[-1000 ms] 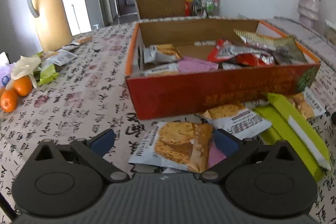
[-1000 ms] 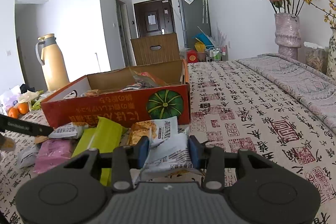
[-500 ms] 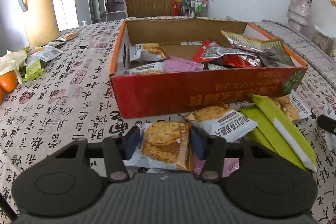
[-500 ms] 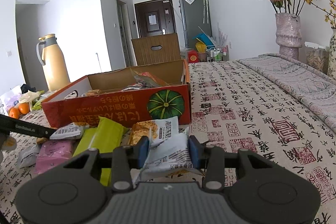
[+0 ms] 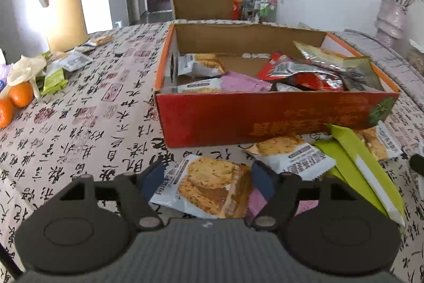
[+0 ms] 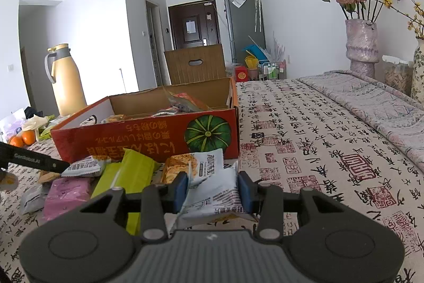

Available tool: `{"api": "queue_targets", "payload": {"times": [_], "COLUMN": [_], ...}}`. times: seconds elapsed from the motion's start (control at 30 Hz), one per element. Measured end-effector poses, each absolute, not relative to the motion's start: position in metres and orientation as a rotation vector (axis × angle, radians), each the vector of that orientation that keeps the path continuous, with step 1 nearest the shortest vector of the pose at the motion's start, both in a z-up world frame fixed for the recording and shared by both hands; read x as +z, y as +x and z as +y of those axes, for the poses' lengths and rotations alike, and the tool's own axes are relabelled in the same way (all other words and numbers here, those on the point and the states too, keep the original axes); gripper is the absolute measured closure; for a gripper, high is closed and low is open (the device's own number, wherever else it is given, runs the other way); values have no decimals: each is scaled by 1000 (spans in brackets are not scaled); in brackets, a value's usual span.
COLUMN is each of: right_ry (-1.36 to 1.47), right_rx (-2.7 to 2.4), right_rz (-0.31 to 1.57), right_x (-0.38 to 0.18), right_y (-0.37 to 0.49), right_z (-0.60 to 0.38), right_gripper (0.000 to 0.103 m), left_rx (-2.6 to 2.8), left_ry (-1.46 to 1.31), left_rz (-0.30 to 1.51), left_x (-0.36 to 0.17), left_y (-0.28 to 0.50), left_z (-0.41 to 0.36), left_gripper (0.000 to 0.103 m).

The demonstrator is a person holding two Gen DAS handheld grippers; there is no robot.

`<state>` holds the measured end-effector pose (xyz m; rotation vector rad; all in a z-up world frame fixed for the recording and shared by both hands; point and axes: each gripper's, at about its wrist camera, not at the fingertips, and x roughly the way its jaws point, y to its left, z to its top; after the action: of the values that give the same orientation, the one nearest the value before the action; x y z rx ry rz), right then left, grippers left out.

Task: Organize snacks
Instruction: 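Close the left tool on the cracker packet and lift it, then carry both packets over the box and open both tools to drop them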

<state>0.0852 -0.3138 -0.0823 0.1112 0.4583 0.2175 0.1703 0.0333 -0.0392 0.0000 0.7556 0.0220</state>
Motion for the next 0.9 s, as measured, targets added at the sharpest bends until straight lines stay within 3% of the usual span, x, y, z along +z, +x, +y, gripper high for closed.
{"api": "queue_targets", "payload": {"times": [0.13, 0.23, 0.3, 0.4, 0.5, 0.9], "right_ry": [111, 112, 112, 111, 111, 100], "right_rx": [217, 218, 217, 217, 215, 203], "right_rz": [458, 458, 458, 458, 455, 430], "right_x": [-82, -82, -82, -82, -82, -80], "right_y": [85, 85, 85, 85, 85, 79], "right_z": [-314, -314, -314, -314, -314, -313], "right_gripper": [63, 63, 63, 63, 63, 63], "left_rx": [26, 17, 5, -4, -2, -14], "left_ry": [11, 21, 9, -4, -5, -16], "left_rz": [795, 808, 806, 798, 779, 655], "left_x": [-44, -48, -46, -44, -41, -15], "left_y": [178, 179, 177, 174, 168, 140], "left_z": [31, 30, 32, 35, 37, 36], "left_gripper": [27, 44, 68, 81, 88, 91]}}
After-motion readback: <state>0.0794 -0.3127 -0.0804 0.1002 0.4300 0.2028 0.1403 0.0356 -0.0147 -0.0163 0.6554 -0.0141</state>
